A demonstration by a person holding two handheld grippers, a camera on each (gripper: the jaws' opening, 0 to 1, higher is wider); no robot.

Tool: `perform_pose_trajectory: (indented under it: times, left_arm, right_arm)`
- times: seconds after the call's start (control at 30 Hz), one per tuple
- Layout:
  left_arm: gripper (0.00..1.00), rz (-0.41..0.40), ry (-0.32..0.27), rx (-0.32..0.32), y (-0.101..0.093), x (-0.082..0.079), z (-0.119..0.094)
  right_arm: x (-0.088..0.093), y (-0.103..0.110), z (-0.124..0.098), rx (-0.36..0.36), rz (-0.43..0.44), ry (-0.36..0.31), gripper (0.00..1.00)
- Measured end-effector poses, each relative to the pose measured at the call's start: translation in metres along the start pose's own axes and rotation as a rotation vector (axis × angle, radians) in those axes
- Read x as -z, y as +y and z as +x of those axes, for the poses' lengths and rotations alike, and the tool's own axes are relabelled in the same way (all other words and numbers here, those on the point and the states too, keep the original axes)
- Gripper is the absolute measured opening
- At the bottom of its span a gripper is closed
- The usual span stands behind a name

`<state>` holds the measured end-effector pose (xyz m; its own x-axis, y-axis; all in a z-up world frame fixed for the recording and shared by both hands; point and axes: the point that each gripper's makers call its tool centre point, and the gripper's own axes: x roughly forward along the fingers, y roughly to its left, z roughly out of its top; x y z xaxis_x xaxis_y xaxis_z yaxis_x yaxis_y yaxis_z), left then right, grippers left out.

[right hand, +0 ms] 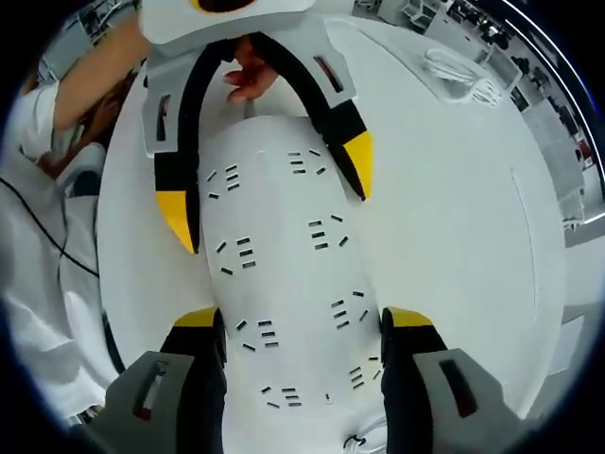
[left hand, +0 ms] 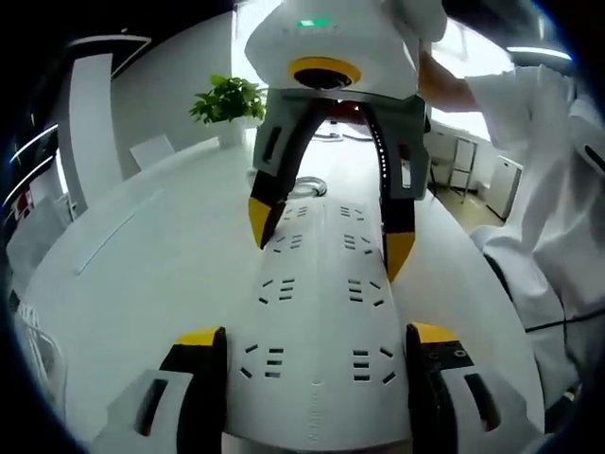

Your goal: Straighten the power strip on the desk, plug the charger into it

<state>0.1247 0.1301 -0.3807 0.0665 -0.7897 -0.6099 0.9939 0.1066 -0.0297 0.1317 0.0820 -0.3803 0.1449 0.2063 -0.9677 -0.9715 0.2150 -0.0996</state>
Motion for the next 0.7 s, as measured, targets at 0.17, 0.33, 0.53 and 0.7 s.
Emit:
perform_pose_trajectory:
  times: [0.17, 0.33, 0.53, 0.7]
  left_arm:
    - [0.78, 0.010, -0.008, 0.007, -0.0013, -0.0005, -0.0002]
    - [0.78, 0.021, -0.011, 0.015, -0.0031, -0.0015, 0.0007]
    - [0.78, 0.020, -0.011, 0.014, -0.0034, -0.0017, 0.0011]
    - [0.78, 0.020, -0.012, 0.010, -0.0009, -0.0010, 0.0005]
  right_arm:
    - [0.0008, 0.0015, -0.0005, 0.006, 0.017, -0.007, 0.65]
    - [0.0017, 0.0039, -0.0010, 0.014, 0.039, -0.013, 0.65]
    - [0.0016, 0.0035, -0.0010, 0.011, 0.034, -0.025, 0.65]
    - [0.0012, 0.0035, -0.0002, -0.009, 0.015, -0.035, 0.65]
